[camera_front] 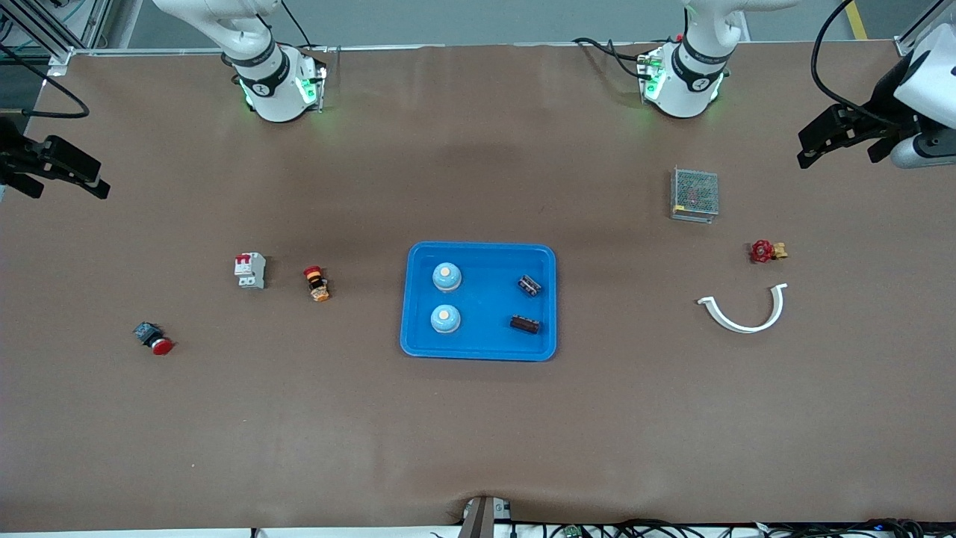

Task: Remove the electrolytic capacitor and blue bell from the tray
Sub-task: 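Reach the left gripper to a capacitor while the right gripper reaches a bell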

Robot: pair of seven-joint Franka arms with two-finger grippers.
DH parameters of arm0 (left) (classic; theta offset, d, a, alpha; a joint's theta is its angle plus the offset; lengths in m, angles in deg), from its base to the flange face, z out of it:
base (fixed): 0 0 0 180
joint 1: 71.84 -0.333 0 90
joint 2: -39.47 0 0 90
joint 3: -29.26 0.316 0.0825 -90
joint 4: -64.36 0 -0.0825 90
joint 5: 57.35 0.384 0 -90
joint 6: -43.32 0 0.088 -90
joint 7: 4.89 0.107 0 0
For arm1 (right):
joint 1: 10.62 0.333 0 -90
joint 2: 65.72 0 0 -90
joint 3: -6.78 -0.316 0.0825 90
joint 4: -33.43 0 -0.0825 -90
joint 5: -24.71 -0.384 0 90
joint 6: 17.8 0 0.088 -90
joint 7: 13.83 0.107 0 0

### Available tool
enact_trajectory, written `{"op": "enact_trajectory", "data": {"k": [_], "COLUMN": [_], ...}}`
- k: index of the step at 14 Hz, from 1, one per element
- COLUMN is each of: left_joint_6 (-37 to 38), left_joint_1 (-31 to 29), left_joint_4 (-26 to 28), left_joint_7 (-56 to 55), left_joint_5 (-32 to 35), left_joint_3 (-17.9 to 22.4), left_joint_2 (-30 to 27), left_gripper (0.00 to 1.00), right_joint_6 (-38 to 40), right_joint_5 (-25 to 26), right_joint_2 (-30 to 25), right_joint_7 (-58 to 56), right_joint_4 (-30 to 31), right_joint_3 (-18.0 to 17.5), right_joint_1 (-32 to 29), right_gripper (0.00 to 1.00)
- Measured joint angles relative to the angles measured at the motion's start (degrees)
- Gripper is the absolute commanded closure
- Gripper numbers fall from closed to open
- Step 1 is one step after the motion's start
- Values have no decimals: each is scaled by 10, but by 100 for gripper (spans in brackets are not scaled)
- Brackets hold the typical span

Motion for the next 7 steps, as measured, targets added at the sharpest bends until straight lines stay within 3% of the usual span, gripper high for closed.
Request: {"op": "enact_trajectory", "data": {"k": [7], "left_joint_6": [2], "left_joint_1": [2], "left_joint_4": [1], "left_joint_7": [1], "left_joint_5": [0], "left_joint_3": [-2], "left_joint_2": [1], "left_gripper": [0], "right_joint_6": [-1], "right_joint_5": [0], "right_joint_2": [0], "right_joint_7": [1], "right_joint_4": [7], "right_joint_3": [0], "right_joint_1": [0], "right_gripper": [0]}}
